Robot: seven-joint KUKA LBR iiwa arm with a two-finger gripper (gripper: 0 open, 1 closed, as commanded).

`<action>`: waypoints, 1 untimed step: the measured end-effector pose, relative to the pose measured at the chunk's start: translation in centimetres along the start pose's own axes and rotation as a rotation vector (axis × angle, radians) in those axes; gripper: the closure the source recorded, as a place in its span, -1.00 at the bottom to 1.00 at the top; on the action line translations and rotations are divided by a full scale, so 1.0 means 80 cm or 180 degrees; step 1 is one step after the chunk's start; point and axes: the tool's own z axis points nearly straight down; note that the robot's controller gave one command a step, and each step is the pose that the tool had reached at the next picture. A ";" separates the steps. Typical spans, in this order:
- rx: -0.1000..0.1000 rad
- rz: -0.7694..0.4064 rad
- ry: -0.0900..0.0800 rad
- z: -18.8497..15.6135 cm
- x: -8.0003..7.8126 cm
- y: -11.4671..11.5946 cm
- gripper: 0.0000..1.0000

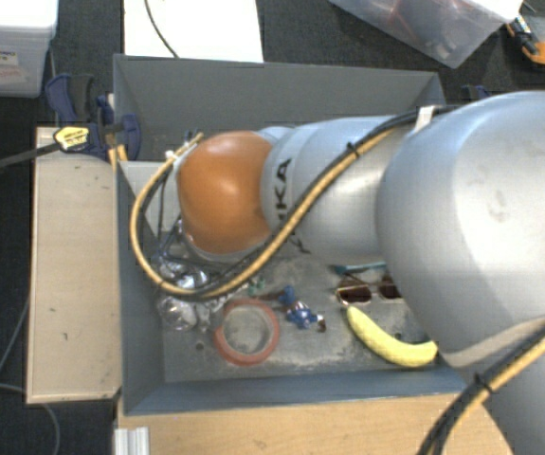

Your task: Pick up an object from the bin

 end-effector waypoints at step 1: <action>-0.0034 -0.0657 0.0034 0.001 -0.005 -0.008 1.00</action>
Offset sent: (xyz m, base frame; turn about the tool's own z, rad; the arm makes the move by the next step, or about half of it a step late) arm 0.0000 0.0000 0.0000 0.0000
